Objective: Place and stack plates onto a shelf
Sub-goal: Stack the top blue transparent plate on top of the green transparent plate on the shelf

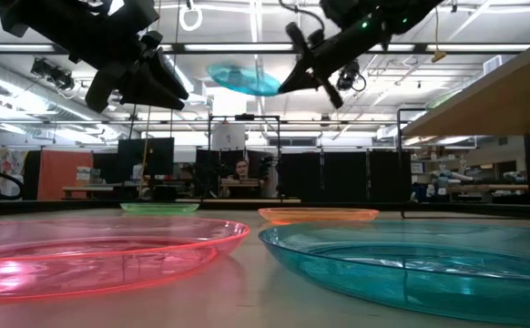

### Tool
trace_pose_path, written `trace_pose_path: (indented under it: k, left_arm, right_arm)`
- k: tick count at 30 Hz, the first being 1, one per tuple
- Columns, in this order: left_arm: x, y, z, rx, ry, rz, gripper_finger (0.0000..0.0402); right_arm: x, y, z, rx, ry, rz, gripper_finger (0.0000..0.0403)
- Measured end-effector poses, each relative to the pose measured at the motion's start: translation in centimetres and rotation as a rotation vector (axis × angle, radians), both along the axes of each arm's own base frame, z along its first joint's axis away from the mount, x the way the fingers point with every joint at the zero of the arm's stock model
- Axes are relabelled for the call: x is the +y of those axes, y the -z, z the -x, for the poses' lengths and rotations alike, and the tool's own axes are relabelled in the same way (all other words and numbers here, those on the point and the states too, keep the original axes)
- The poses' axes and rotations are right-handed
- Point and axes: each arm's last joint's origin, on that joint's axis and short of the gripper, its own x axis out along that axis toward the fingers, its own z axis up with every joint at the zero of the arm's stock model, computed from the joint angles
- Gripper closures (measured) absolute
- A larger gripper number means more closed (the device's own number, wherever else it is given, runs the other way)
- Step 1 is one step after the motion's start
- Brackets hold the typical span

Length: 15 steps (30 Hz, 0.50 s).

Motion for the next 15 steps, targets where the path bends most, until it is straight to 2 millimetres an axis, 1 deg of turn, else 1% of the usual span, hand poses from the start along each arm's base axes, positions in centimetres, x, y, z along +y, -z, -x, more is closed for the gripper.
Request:
trace_pose_path:
  k: [3, 6, 11, 15]
  left_arm:
    - [0.0, 0.0, 0.0, -0.011, -0.009, 0.019, 0.0244]
    - [0.0, 0.0, 0.0, -0.021, -0.018, 0.037, 0.0244]
    - [0.0, 0.0, 0.0, -0.024, -0.021, 0.041, 0.0244]
    - [0.0, 0.0, 0.0, -0.024, -0.021, 0.041, 0.0244]
  right_arm:
    - [0.8, -1.7, 1.9, 0.016, 0.003, -0.005, 0.0397]
    - [2.0, -3.3, 4.3, 0.041, -0.008, -0.022, 0.0397]
    - [4.4, -5.7, 9.1, 0.064, -0.023, -0.103, 0.0397]
    - [6.6, -6.9, 13.1, 0.077, -0.040, -0.208, 0.0397]
